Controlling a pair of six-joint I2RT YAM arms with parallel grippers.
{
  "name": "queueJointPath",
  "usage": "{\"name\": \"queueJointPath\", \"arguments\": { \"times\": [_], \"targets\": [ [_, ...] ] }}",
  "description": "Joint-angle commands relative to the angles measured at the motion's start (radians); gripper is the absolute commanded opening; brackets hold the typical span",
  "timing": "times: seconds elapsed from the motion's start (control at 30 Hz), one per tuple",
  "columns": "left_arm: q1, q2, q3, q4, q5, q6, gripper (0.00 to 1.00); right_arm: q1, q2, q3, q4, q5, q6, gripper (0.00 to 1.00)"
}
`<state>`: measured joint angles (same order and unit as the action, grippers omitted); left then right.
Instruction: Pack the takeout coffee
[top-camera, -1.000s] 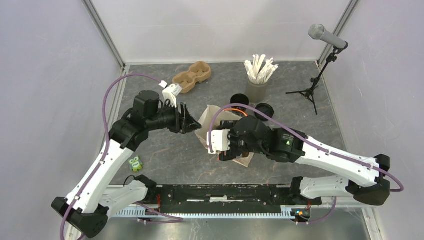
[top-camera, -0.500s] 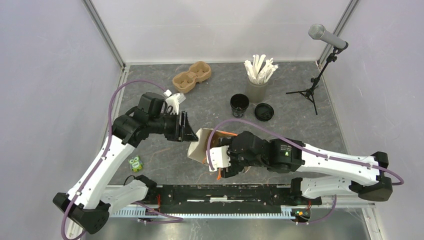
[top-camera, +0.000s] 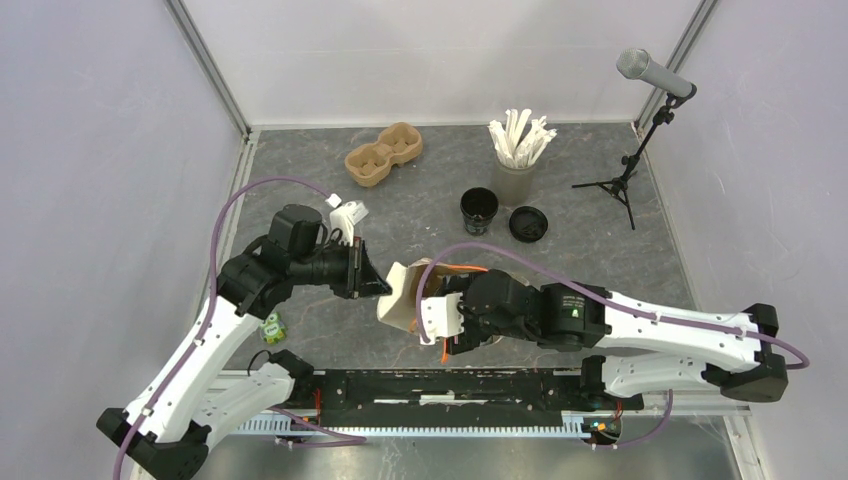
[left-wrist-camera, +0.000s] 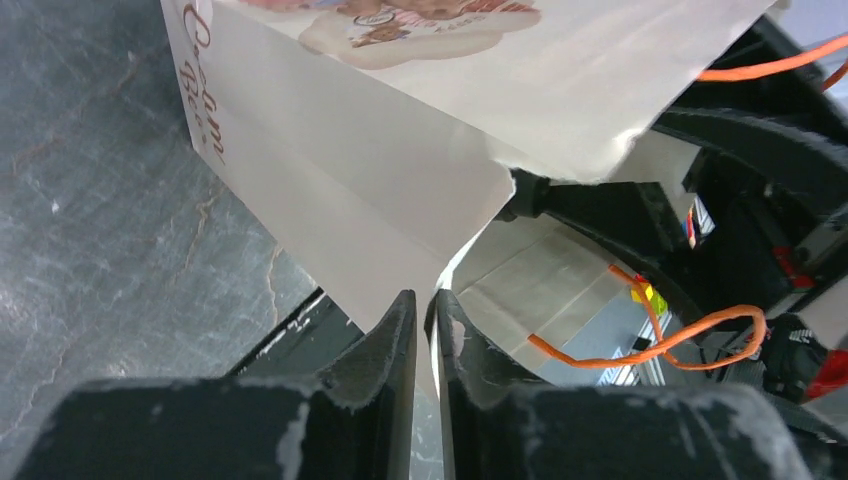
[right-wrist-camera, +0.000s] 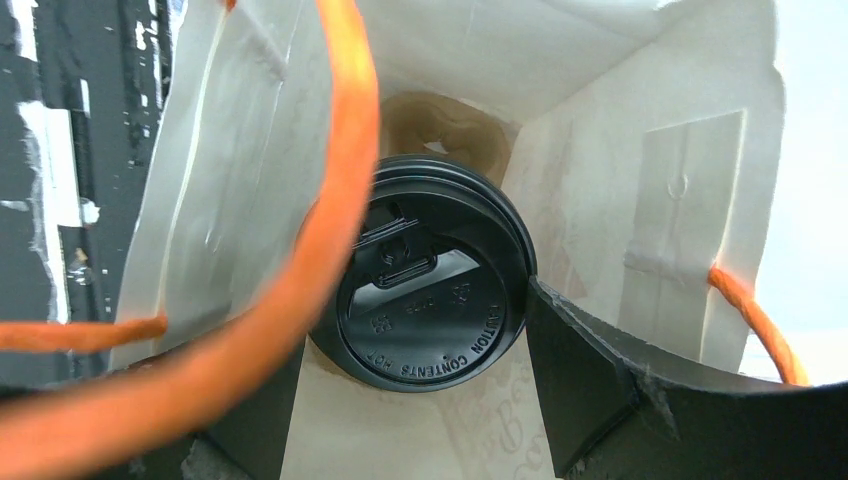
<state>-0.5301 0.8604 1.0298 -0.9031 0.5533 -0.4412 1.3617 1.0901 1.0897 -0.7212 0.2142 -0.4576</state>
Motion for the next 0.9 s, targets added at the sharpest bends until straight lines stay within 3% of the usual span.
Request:
{"name": "queueJointPath", "arguments": {
  "times": [0.0, 0.2, 0.4, 0.47, 0.63, 0.87],
  "targets": [
    [-0.003, -0.004, -0.004, 0.165, -0.009, -0.041, 0.20, 0.005, 0.035, 0.033, 0.027, 0.104, -0.056, 0.62],
    [-0.002, 0.046, 0.017, 0.308, -0.012, -0.060, 0.29, 0.004, 0.092, 0.049, 0.092, 0.131, -0.134, 0.62],
    [-0.003, 0.029, 0.045, 0.290, -0.023, -0.057, 0.39, 0.004, 0.123, 0.068, 0.104, 0.112, -0.151, 0.62],
    [-0.002, 0.016, 0.042, 0.263, -0.030, -0.045, 0.35, 0.005, 0.122, 0.055, 0.114, 0.125, -0.168, 0.62],
    [-0.003, -0.001, 0.012, 0.247, -0.041, 0.004, 0.05, -0.029, 0.145, 0.035, 0.139, 0.140, -0.257, 0.63],
    [-0.002, -0.021, 0.014, 0.318, -0.166, -0.011, 0.03, -0.120, 0.189, 0.108, 0.144, 0.141, -0.389, 0.62]
  ]
}}
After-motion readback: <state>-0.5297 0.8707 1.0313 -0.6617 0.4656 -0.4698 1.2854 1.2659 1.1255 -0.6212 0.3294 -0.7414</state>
